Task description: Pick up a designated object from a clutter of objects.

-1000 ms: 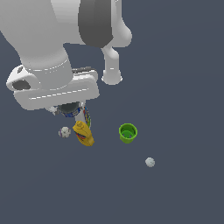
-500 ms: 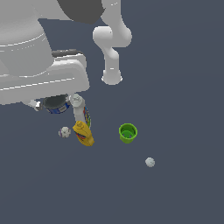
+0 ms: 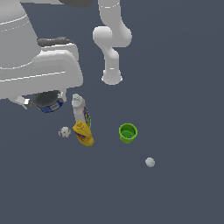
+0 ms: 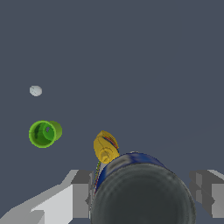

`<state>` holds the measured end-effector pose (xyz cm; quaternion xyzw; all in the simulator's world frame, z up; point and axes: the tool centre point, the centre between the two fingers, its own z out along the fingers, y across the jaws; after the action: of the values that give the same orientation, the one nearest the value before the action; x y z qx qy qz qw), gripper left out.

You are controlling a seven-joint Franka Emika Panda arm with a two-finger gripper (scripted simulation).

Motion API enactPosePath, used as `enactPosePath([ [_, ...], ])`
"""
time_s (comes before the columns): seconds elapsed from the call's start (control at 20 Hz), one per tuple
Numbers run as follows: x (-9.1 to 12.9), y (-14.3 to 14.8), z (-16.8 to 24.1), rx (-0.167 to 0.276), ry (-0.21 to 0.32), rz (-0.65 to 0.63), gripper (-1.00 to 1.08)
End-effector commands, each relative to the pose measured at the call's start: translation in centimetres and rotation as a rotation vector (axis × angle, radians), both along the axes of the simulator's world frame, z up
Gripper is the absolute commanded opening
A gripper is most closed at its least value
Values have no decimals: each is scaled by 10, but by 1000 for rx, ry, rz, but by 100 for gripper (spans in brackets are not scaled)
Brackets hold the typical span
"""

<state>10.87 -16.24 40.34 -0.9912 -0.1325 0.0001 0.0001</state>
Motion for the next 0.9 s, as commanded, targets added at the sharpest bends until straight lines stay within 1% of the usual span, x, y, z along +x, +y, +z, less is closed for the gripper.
enactPosePath([
  [0.0,2,-1,4,0,-1,0,-100],
  [0.5,4,0,5,0,1,0,-100],
  [0.85,13,6,15,0,1,0,-100],
])
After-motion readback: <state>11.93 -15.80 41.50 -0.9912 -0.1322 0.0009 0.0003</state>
